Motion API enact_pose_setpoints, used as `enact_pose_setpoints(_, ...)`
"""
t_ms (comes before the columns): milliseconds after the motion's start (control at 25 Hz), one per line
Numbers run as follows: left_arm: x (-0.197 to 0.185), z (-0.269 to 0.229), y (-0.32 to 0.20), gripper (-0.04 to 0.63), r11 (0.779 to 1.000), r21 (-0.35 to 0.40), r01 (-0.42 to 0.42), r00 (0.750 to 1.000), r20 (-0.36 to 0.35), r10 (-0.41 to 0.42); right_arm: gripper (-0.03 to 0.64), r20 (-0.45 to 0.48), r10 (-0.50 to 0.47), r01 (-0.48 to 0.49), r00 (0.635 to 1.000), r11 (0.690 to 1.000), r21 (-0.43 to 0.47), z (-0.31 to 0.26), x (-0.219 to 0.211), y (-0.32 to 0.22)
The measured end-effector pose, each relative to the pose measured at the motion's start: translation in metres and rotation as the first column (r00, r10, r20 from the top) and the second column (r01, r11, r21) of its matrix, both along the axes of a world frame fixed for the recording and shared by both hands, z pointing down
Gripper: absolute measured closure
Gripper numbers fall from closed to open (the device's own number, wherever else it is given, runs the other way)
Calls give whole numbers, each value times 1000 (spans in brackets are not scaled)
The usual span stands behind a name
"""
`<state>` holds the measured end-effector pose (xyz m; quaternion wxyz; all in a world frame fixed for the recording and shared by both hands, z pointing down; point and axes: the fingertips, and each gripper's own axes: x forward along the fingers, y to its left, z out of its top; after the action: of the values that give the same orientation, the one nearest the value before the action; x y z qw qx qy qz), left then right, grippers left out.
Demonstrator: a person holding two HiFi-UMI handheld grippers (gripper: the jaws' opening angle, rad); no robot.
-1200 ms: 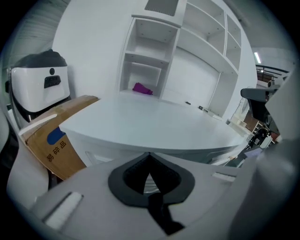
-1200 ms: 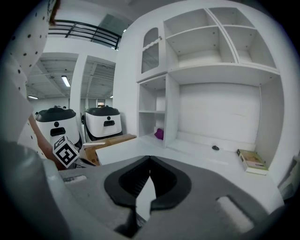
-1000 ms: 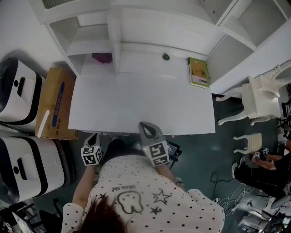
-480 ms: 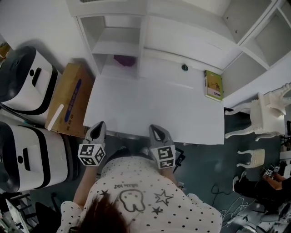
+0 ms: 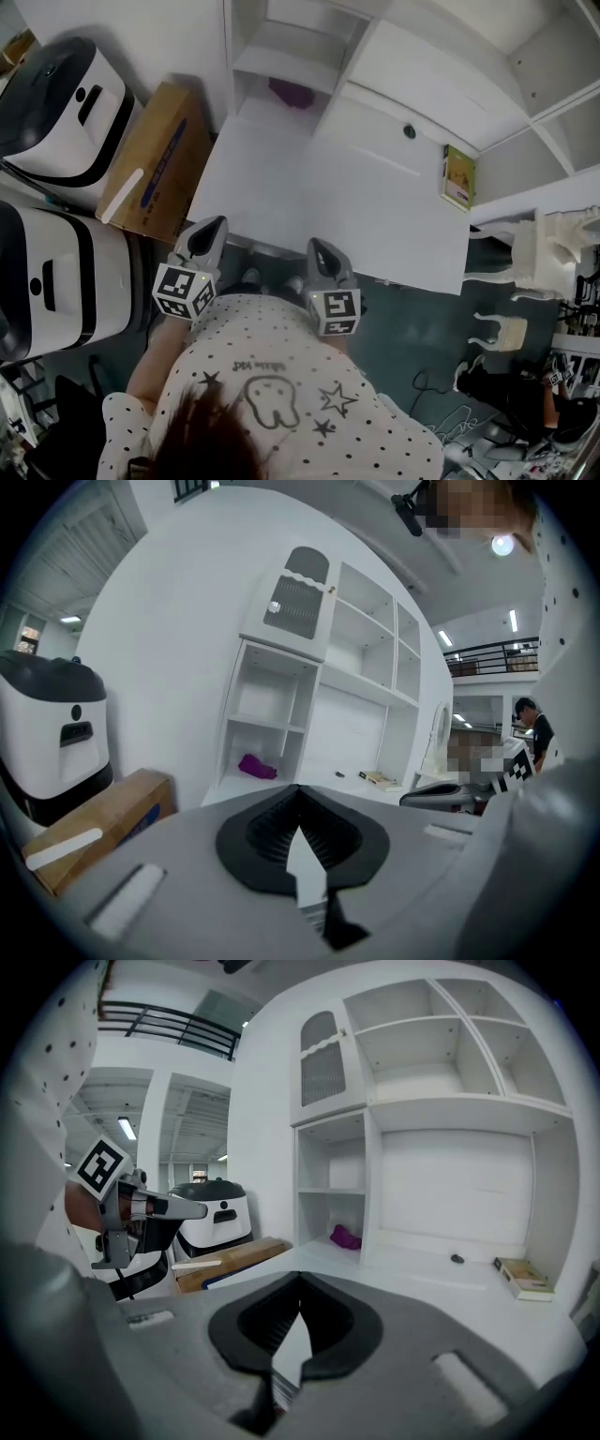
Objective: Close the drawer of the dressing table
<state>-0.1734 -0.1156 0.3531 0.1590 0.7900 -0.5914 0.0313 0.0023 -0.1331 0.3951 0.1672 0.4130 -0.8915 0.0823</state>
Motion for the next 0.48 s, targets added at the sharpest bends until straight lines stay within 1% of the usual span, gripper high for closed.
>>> enact_pose_setpoints(80, -8, 0, 3, 601, 1000, 6, 4, 1000, -9, -4, 617, -18, 5, -5, 1000, 1000, -1, 4, -4, 1)
enact_pose_setpoints(200, -21, -1, 11, 601, 1000, 16, 16, 1000, -15, -15, 617, -30, -18, 18, 999, 1000, 6, 6, -19, 6)
enact_pose_setpoints(320, -33, 0, 20, 601, 999, 16, 36, 999, -30, -36, 617, -36, -66, 66, 997, 998, 6, 5, -40, 16)
enact_pose_setpoints(480, -49, -4, 22, 601, 997, 43, 60, 996, -64, -57, 617, -57, -145, 146, 988, 989, 11, 10, -68, 28)
